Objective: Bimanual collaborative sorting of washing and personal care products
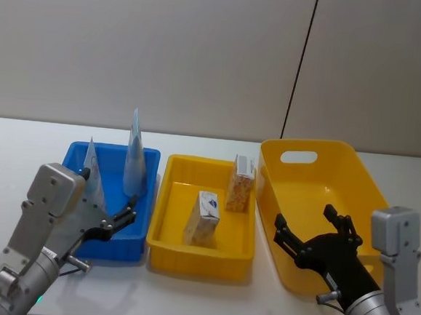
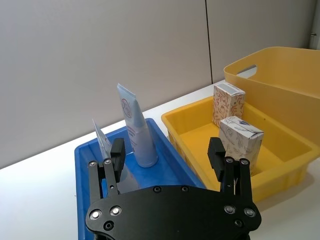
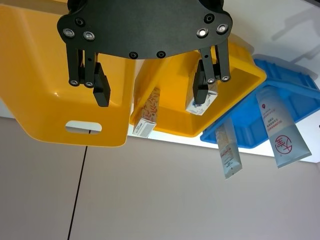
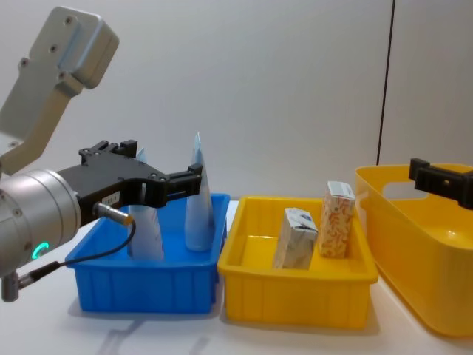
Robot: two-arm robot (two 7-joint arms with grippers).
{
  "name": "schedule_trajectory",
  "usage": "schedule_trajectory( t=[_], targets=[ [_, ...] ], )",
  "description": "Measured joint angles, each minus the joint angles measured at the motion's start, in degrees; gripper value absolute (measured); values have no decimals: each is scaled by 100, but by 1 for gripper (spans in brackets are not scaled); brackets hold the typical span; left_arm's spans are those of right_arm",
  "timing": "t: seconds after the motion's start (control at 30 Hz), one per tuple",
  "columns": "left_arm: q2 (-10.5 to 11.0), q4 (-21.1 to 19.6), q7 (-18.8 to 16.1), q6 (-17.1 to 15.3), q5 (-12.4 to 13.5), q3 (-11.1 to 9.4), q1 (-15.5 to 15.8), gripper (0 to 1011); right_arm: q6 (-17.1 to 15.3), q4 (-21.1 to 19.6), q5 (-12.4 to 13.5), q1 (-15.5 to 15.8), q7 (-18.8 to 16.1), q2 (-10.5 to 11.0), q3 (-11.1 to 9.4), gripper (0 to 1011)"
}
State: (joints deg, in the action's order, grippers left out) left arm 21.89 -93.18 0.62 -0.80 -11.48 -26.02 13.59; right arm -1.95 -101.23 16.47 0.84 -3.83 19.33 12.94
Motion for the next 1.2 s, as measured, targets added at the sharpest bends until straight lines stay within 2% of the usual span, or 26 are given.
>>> schedule_trajectory(
  t=[0.47,0.93,1.2],
  targets=[
    [-14,0,8,-123,-53,61,-18,1000,0,0,0,0,0,0,0,1003],
    [-94,-64,-82,-661,-383,414,-138,1000,0,0,0,0,0,0,0,1003],
    [-214,218,-26,-837,-607,605,14,1000,0,0,0,0,0,0,0,1003]
  ],
)
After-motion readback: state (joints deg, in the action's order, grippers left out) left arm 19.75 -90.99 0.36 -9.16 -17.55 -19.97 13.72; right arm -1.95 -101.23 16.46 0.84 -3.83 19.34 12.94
